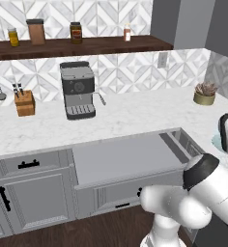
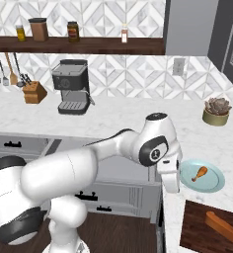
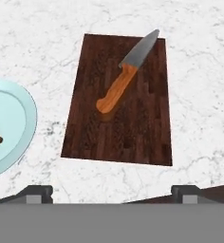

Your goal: Pick up the knife from the drawer and place it on the cutting board. Then place the meat from the plate to the cutting board.

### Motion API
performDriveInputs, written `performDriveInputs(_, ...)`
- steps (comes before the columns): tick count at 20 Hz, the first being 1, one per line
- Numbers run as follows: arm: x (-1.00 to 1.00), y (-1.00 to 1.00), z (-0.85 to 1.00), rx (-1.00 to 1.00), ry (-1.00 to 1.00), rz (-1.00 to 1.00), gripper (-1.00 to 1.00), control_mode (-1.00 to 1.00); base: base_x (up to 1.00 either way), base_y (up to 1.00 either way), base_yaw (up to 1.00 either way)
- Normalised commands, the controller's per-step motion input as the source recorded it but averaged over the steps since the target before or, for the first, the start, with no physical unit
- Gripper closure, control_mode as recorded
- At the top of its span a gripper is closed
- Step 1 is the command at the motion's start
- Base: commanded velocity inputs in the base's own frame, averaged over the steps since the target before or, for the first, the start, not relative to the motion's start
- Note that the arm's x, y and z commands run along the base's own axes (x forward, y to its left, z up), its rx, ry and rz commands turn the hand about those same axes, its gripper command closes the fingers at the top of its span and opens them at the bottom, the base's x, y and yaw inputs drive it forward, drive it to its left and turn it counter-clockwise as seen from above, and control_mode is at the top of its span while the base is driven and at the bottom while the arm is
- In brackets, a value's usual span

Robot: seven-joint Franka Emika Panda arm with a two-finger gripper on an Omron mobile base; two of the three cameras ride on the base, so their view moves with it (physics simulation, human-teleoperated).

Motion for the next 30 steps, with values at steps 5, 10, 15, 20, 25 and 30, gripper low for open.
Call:
performDriveInputs(5, 0.5, 0.0, 0.06, 0.02, 0.09, 0.2, -1.0, -1.0, 0.0, 0.0, 0.0)
performDriveInputs(10, 0.64, -0.09, -0.28, 0.12, -0.03, 0.21, -1.0, -1.0, 0.0, 0.0, 0.0)
performDriveInputs(15, 0.62, -0.4, -0.12, 0.1, -0.03, 0.07, -1.0, -1.0, 0.0, 0.0, 0.0)
performDriveInputs(20, 0.5, -0.47, -0.08, 0.0, 0.06, 0.07, -1.0, -1.0, 0.0, 0.0, 0.0)
performDriveInputs(25, 0.45, -0.3, -0.31, 0.0, 0.05, 0.17, -1.0, -1.0, 0.0, 0.0, 0.0)
performDriveInputs(30, 0.3, -0.16, -0.47, 0.02, 0.04, 0.25, -1.0, -1.0, 0.0, 0.0, 0.0)
